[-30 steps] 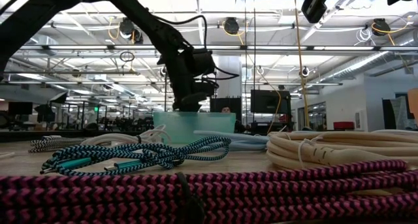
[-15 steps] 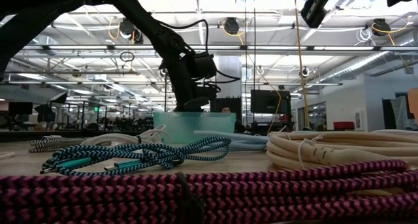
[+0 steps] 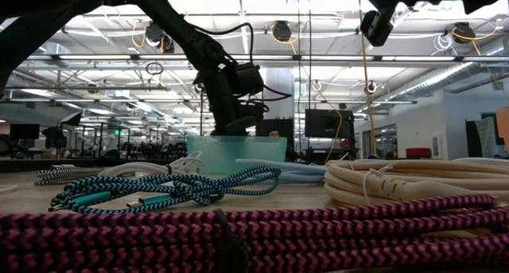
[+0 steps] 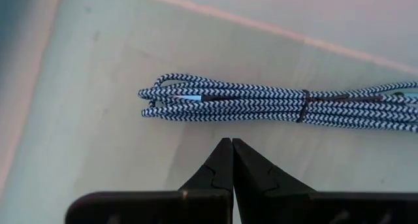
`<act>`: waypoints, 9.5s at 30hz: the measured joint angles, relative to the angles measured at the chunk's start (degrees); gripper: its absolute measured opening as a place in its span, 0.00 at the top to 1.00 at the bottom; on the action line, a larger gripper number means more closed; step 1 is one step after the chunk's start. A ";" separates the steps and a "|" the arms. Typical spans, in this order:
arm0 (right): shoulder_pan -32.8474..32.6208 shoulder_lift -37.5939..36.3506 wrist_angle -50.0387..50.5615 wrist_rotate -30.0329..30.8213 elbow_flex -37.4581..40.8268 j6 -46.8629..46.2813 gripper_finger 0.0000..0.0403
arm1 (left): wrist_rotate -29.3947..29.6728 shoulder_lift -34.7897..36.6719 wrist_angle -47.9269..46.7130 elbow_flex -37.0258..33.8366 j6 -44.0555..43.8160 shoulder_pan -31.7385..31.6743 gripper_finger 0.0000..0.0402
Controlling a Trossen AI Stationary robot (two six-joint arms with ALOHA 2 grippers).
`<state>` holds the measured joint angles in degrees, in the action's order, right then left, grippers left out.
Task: Pick & Place USB Port
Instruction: Put the top blue charger cable into the blue bin, then put the right light blue charger cable into the orange bin
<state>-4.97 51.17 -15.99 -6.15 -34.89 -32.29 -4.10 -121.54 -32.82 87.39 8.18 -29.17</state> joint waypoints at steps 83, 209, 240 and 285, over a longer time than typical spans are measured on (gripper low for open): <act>-0.55 0.03 -0.42 -1.44 0.04 4.10 1.00 | -6.03 -4.11 -6.78 8.66 -17.32 -1.70 1.00; -2.95 0.01 -10.73 3.17 6.82 0.42 1.00 | -13.13 -9.75 -16.86 17.92 -8.61 -5.49 1.00; -2.97 0.01 -10.74 3.20 6.82 -2.27 1.00 | -25.14 -5.55 -11.05 17.85 -14.37 -7.07 1.00; -3.02 0.03 -3.91 3.04 6.82 -8.53 1.00 | 8.36 17.14 -30.70 17.90 -49.36 36.29 1.00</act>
<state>-7.99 51.20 -19.90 -3.11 -28.08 -40.83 4.27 -104.40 -63.52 105.30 -41.18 7.12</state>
